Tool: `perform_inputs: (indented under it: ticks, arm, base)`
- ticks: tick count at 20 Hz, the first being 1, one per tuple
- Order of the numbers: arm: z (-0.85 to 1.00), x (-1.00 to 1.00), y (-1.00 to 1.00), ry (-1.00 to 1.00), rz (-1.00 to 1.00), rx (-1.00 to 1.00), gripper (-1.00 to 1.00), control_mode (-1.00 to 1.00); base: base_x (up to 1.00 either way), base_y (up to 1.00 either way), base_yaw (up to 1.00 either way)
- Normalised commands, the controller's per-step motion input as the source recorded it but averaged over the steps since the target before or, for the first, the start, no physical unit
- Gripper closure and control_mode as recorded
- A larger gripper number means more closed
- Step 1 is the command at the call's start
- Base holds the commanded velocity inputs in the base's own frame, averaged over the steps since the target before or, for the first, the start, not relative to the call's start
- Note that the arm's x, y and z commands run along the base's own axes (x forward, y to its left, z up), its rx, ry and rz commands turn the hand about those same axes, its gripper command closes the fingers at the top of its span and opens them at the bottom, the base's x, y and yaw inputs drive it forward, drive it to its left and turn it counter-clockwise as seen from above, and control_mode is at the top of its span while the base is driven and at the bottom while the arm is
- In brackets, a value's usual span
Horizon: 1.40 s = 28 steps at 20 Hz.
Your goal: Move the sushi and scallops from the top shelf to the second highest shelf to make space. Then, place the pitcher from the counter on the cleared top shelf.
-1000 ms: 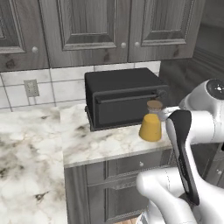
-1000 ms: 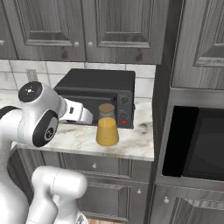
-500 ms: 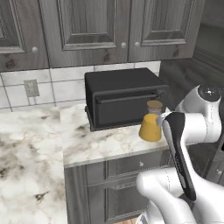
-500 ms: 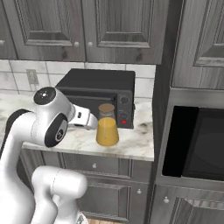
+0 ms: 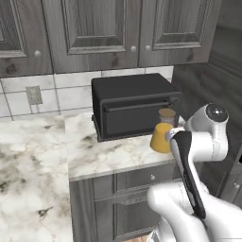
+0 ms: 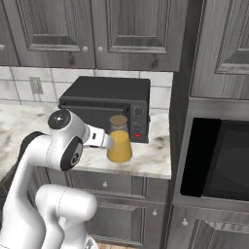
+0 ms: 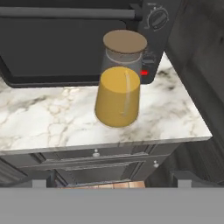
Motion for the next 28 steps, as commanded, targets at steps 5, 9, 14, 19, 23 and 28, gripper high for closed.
perform_inputs:
  ticks: [5,9,14,19,23,28]
  arm:
    - [-0.39,0.37,-0.24,-0.05,0.0,0.0,-1.0,-1.0]
    - [-0.29,0.46,-0.26,-0.03,0.0,0.0,-1.0,-1.0]
    - [-0.13,0.59,-0.11,0.0,0.0,0.0,-1.0,-1.0]
    - [0.0,0.56,-0.04,0.0,0.0,0.0,-1.0,-1.0]
    - [0.0,0.51,-0.11,0.0,0.0,0.0,-1.0,-1.0]
    - [-0.02,0.36,-0.14,0.0,0.0,0.0,-1.0,-1.0]
  base:
    - [0.0,0.0,0.0]
    - [0.0,0.0,0.0]
    - [0.0,0.0,0.0]
    - [0.0,0.0,0.0]
    - [0.0,0.0,0.0]
    - [0.0,0.0,0.0]
